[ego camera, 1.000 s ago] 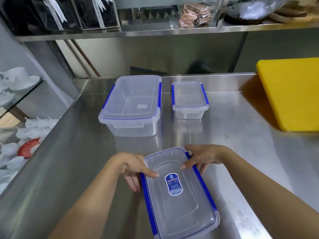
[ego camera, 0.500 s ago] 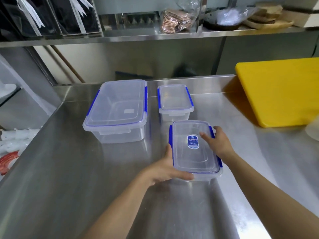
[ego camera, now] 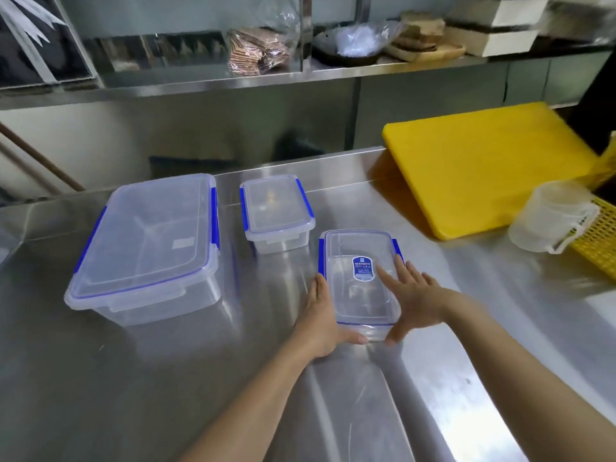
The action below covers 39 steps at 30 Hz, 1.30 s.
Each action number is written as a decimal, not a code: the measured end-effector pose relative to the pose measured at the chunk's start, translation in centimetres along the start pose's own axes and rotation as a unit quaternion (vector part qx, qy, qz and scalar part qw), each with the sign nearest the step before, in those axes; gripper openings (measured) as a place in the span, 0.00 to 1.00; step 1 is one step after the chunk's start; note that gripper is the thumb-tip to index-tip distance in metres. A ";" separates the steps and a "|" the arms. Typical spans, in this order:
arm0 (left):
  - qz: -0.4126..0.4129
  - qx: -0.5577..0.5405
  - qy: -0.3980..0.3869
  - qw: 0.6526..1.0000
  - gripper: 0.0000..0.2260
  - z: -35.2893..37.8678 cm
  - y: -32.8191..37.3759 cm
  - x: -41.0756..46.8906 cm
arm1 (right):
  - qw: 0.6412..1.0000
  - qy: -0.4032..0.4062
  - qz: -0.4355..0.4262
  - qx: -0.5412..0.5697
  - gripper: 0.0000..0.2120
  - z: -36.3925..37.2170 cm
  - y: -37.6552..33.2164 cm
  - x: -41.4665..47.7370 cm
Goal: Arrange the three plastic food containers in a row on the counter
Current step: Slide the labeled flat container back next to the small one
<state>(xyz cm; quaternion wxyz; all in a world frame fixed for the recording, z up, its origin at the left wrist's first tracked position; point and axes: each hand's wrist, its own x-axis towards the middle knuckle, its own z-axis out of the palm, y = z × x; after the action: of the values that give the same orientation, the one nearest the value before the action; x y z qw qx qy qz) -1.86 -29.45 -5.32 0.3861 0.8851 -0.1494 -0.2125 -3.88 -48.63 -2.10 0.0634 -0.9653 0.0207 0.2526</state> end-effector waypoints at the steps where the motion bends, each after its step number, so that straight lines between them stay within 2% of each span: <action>1: 0.001 0.010 0.003 1.000 0.60 0.3 0.4 0.6 | 1.000 0.023 0.000 0.004 0.62 -0.1 0.3 0.0; 3: 0.013 0.025 0.027 0.999 0.56 0.9 1.3 1.8 | 0.996 0.069 0.001 0.049 0.56 -0.6 1.3 0.1; 6: 0.048 0.023 0.115 0.992 0.40 1.1 2.3 3.3 | 0.984 0.131 -0.003 0.118 0.46 -1.3 2.7 0.7; 10: 0.104 0.089 0.220 0.966 0.21 1.5 2.9 5.6 | 0.975 0.178 0.003 0.134 0.37 -2.0 3.9 2.7; 15: 0.110 0.118 0.257 0.953 0.11 1.6 4.0 8.5 | 0.968 0.224 -0.032 0.106 0.25 -3.9 5.2 6.0; 19: 0.100 0.117 0.258 0.954 0.12 0.8 4.5 11.2 | 0.965 0.237 -0.067 0.086 0.20 -5.7 6.3 9.1; 26: 0.069 0.162 0.165 0.970 0.30 1.1 4.8 16.4 | 0.962 0.245 -0.099 0.064 0.22 -8.8 8.9 15.0; 29: 0.061 0.152 0.179 0.970 0.31 1.6 4.9 17.6 | 0.956 0.261 -0.113 0.070 0.22 -8.9 10.2 16.1; 34: 0.062 0.203 0.176 0.961 0.38 2.8 4.7 17.7 | 0.948 0.288 -0.124 0.060 0.24 -8.4 10.5 16.2; 39: 0.053 0.210 0.159 0.963 0.37 1.9 5.3 17.2 | 0.961 0.257 -0.097 0.011 0.26 -8.6 9.8 15.5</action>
<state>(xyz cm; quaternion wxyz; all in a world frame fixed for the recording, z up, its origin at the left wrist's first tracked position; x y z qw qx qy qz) 11.53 -41.51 -6.97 0.2211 0.9595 -0.1744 -0.0119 13.13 -59.58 -3.32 0.0906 -0.9943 -0.0547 -0.0115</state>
